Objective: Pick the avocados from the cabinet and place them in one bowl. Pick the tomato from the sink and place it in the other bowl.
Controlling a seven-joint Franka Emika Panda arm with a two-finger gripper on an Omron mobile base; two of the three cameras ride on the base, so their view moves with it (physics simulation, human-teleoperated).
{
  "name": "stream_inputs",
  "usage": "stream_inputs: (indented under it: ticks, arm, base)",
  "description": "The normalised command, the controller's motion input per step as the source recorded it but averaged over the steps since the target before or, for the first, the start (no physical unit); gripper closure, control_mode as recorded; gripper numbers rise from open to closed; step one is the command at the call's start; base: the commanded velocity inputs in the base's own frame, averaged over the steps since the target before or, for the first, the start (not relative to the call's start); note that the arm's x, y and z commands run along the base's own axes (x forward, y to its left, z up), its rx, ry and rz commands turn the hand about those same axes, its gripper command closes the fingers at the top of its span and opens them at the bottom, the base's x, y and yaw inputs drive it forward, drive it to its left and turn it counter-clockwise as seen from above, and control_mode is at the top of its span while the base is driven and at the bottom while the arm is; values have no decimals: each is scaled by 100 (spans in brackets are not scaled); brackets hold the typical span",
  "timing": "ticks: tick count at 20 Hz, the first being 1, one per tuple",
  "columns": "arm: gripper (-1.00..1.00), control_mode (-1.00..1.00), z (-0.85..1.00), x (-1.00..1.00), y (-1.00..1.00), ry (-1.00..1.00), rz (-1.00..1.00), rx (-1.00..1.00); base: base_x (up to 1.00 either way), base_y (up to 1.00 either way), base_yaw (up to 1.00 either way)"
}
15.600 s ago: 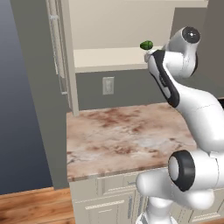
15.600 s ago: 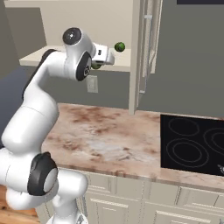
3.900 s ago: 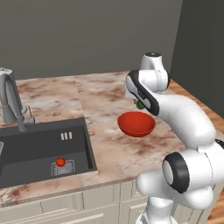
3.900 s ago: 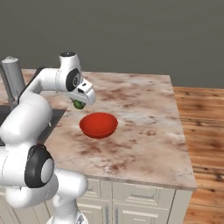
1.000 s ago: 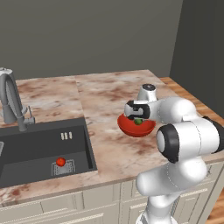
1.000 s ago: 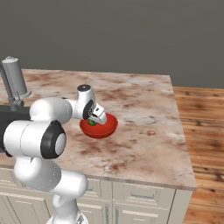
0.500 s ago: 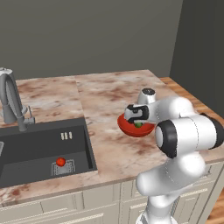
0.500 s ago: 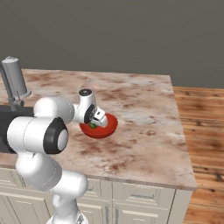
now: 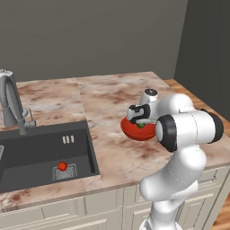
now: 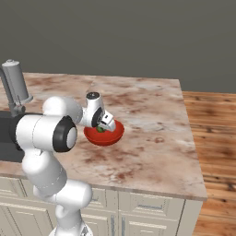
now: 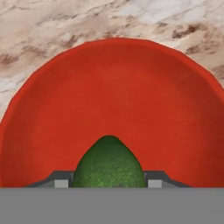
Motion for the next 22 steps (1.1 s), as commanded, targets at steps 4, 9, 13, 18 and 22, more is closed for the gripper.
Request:
stream_inputs:
  ticks: [4,9,13,18,22]
  arm:
    - [100,-100,-4,5,0,0,0,0]
    - [100,-100,-28,0,-1,0,0,0]
    - [100,-100,-19,0,0,-1,0,0]
    - [100,-100,-2,0,0,0,0,0]
    - [100,-100,0,0,0,0,0,0]
  base:
    - [0,0,0]
    - [0,0,0]
    - [0,0,0]
    - [0,0,0]
    - [0,0,0]
